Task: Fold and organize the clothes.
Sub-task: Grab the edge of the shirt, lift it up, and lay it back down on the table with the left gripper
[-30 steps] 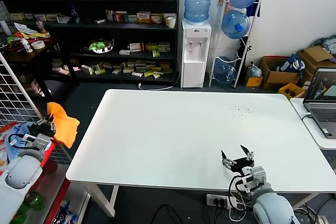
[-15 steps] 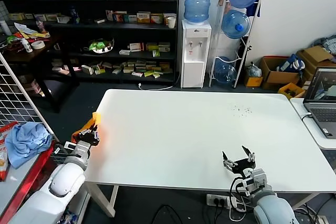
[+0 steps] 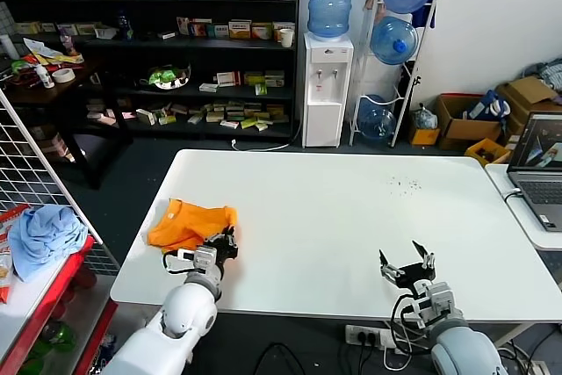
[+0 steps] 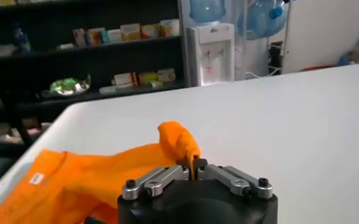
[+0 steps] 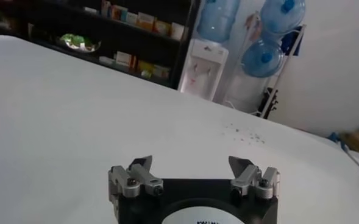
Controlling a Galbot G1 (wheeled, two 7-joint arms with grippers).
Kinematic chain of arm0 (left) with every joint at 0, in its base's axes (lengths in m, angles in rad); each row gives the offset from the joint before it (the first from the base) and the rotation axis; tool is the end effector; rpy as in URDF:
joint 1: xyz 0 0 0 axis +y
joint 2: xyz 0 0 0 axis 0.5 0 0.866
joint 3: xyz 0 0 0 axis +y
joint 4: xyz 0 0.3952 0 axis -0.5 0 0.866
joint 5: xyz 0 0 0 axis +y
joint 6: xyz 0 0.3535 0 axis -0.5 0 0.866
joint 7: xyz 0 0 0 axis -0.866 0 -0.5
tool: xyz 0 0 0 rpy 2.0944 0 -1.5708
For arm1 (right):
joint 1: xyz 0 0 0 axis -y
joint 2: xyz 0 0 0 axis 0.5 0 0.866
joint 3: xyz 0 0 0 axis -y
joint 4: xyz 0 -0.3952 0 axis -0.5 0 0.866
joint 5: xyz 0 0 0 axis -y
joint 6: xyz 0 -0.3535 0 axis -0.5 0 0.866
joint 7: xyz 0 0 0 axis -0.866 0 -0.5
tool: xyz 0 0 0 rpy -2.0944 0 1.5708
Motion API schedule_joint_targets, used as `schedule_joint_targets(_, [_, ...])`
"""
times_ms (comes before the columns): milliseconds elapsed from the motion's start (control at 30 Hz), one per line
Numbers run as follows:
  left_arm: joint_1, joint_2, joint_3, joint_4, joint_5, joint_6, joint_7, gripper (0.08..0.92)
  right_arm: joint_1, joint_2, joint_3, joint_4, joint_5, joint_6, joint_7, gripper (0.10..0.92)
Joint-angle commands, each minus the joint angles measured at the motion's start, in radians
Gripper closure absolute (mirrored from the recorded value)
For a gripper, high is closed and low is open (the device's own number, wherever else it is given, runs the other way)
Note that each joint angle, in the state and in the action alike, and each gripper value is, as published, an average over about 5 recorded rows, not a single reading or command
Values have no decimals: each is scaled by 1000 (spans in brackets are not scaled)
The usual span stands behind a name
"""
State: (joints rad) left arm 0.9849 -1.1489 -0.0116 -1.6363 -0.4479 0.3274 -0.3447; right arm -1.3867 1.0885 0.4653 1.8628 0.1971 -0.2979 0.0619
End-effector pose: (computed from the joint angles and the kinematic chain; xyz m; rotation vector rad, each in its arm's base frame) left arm 0.3324 -0.0053 -0.3903 -0.2131 -2.7305 -0.1716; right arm 0.2290 -0.1186 -0.3663 0.1366 -2.7446 0.3965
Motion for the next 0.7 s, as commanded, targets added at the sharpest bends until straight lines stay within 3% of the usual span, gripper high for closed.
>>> schedule_joint_targets(33, [-11, -291, 114, 35, -60, -11, -44, 872, -3, -12, 12, -1, -1, 8, 3, 203])
schedule_joint_targets(367, [-50, -494, 134, 151, -49, -120, -60, 872, -8, -5, 24, 1, -3, 7, 14, 203])
schedule_joint_targets(700, [-104, -509, 134, 299, -6, -255, -11, 872, -18, -5, 39, 8, -4, -2, 22, 203])
